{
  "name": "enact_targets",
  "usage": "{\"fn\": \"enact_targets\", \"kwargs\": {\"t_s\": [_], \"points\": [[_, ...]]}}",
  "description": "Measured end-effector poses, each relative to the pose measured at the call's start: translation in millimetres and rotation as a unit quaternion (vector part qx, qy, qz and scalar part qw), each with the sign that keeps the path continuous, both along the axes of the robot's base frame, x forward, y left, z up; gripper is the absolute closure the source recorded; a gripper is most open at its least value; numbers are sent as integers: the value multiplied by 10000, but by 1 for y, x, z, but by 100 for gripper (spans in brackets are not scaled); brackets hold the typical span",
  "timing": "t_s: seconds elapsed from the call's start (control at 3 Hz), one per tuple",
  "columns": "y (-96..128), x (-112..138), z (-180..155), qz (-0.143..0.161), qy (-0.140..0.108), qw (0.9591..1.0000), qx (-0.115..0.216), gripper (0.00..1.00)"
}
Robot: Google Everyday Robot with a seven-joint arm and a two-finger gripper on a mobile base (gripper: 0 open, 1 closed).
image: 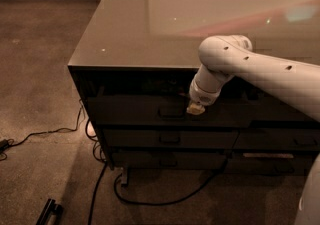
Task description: Open top drawer
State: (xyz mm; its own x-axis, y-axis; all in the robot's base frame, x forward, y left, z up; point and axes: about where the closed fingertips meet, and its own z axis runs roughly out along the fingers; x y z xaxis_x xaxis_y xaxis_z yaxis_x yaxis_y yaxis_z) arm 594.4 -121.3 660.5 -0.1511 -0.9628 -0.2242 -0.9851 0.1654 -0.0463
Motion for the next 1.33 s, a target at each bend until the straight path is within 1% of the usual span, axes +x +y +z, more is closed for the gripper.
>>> {"fn": "enact_targets", "kwargs": {"t_s": [0.67,1.0,1.33], "points": [[0,0,0,0,0,10000,0,16],[0,0,7,0,0,10000,0,0],[-1,-9,-1,-58,-26,9998,-180,0]]}}
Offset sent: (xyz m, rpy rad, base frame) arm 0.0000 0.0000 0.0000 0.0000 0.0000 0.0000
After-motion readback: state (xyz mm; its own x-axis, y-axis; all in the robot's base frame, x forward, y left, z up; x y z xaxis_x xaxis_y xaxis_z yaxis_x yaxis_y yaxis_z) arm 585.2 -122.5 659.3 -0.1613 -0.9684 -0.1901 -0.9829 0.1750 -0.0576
